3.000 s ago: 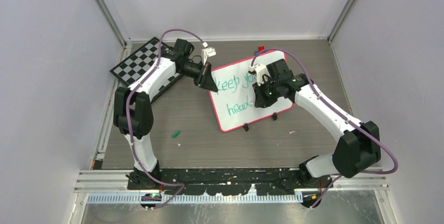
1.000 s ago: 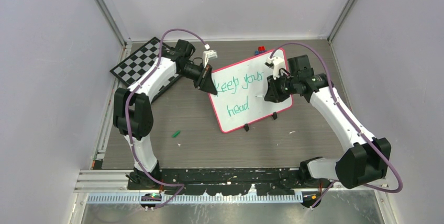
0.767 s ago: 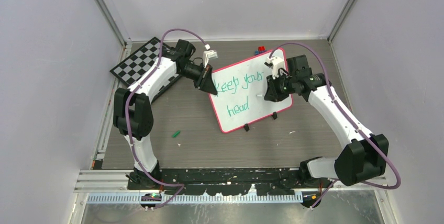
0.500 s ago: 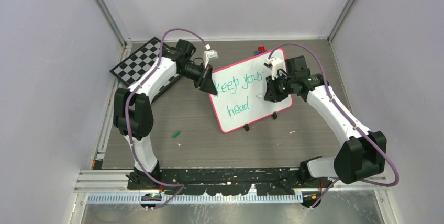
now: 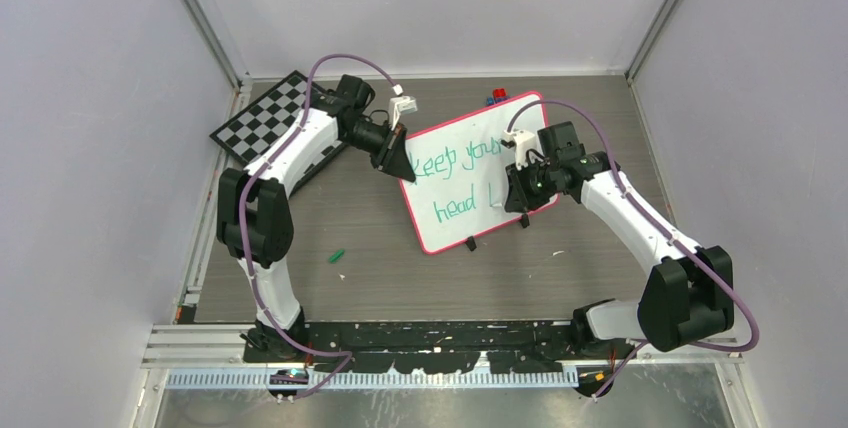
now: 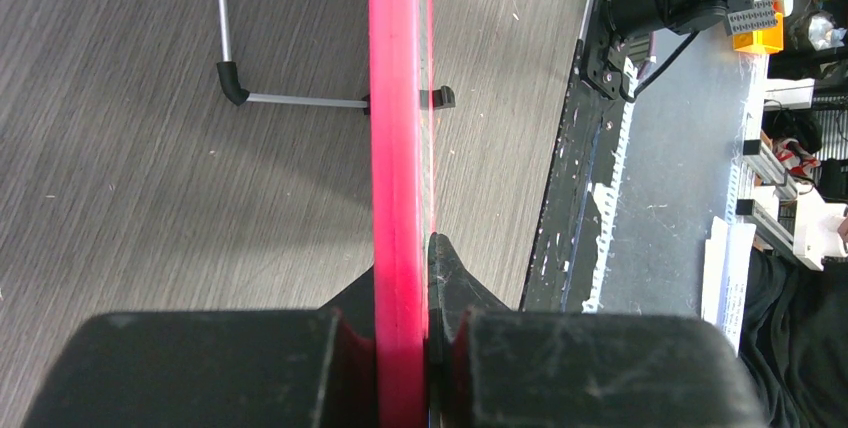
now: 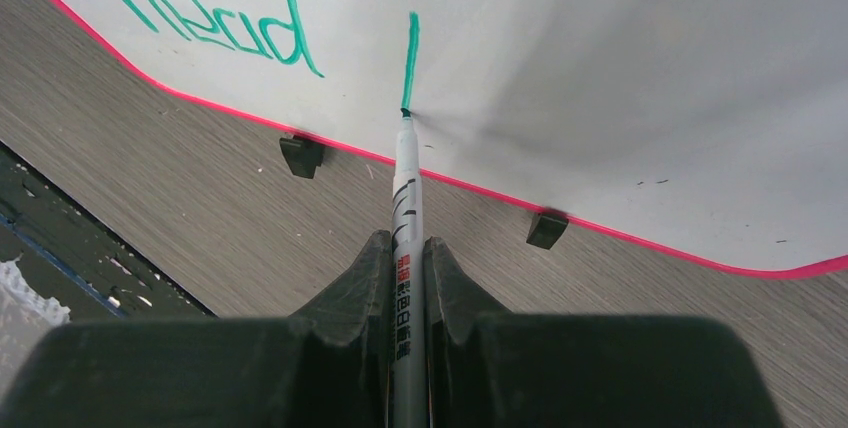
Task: Write a sentence on the whiteboard
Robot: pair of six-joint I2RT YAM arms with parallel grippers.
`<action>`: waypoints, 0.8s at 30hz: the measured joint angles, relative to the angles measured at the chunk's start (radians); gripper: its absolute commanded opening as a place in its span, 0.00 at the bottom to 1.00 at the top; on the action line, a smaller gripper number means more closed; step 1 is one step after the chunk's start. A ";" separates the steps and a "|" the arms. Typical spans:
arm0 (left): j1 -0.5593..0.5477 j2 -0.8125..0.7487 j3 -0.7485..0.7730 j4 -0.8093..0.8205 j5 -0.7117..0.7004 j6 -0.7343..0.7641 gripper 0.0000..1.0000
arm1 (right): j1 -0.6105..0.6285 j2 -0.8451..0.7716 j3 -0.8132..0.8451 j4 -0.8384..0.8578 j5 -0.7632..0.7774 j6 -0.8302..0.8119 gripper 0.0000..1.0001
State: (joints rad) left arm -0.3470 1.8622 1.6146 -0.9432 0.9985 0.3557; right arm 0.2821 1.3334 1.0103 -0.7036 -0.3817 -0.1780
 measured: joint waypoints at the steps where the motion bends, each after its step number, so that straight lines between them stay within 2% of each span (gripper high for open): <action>1: 0.000 0.000 0.001 0.000 -0.001 0.000 0.00 | 0.000 0.000 0.000 0.000 0.001 0.000 0.00; 24: -0.001 0.000 0.001 -0.004 -0.004 -0.001 0.00 | -0.001 0.009 0.087 -0.013 0.039 -0.010 0.00</action>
State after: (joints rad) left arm -0.3477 1.8622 1.6157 -0.9474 0.9943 0.3550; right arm 0.2810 1.3426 1.0977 -0.7162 -0.3428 -0.1879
